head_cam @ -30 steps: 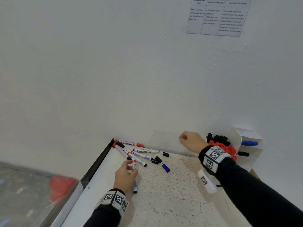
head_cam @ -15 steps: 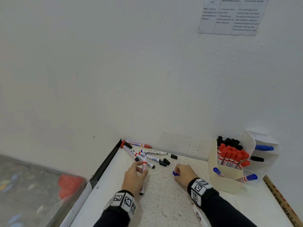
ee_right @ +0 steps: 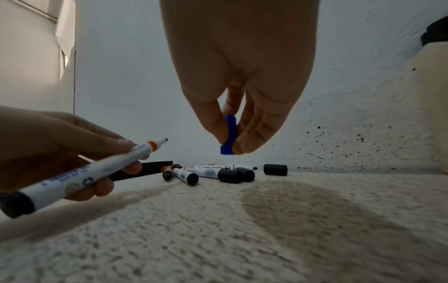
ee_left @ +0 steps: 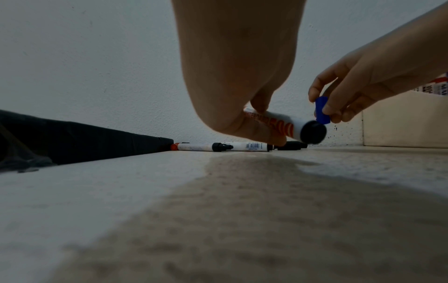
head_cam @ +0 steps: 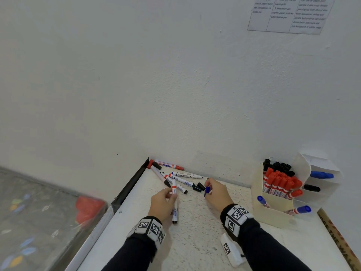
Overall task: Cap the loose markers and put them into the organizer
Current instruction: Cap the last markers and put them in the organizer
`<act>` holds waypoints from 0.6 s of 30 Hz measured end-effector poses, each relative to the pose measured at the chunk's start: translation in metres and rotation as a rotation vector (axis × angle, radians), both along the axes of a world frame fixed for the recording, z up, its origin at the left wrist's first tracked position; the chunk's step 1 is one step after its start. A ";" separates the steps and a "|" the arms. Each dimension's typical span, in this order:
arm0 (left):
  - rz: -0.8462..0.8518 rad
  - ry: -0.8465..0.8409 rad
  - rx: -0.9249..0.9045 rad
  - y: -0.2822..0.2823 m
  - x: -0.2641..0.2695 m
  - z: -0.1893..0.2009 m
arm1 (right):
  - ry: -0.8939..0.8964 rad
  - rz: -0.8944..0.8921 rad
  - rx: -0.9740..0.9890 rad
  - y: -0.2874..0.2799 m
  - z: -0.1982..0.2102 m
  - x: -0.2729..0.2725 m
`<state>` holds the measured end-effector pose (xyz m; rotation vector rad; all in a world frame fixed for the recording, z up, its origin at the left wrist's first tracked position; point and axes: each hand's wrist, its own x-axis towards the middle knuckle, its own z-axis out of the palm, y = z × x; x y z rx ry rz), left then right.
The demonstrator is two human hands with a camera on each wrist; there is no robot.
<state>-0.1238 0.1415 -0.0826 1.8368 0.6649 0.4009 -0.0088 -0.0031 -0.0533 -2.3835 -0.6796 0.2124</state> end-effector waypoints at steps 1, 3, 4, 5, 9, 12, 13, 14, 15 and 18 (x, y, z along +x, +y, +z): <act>0.008 -0.002 -0.006 0.000 0.000 0.001 | -0.009 0.003 -0.041 0.000 -0.001 0.001; 0.040 -0.011 -0.020 0.001 0.000 0.001 | -0.033 -0.010 -0.123 -0.001 -0.005 0.005; 0.057 -0.018 -0.024 0.002 0.000 0.001 | -0.038 -0.031 -0.148 -0.002 -0.007 0.006; 0.070 -0.018 -0.025 0.002 0.000 0.001 | -0.041 -0.058 -0.159 -0.004 -0.009 0.008; 0.101 -0.013 -0.017 0.004 0.001 0.000 | -0.003 -0.065 -0.197 -0.013 -0.017 0.018; 0.108 -0.011 -0.013 0.005 0.001 -0.003 | -0.046 0.045 -0.280 -0.011 -0.024 0.021; 0.111 -0.012 -0.009 0.005 0.002 -0.004 | -0.091 0.084 -0.298 -0.008 -0.024 0.020; 0.116 -0.012 -0.006 0.005 0.002 -0.005 | -0.132 0.122 -0.310 -0.004 -0.023 0.018; 0.121 -0.013 -0.003 0.005 0.002 -0.005 | -0.164 0.160 -0.320 0.000 -0.023 0.015; 0.117 -0.021 0.035 0.006 0.003 -0.006 | -0.178 0.214 -0.393 0.013 -0.023 0.011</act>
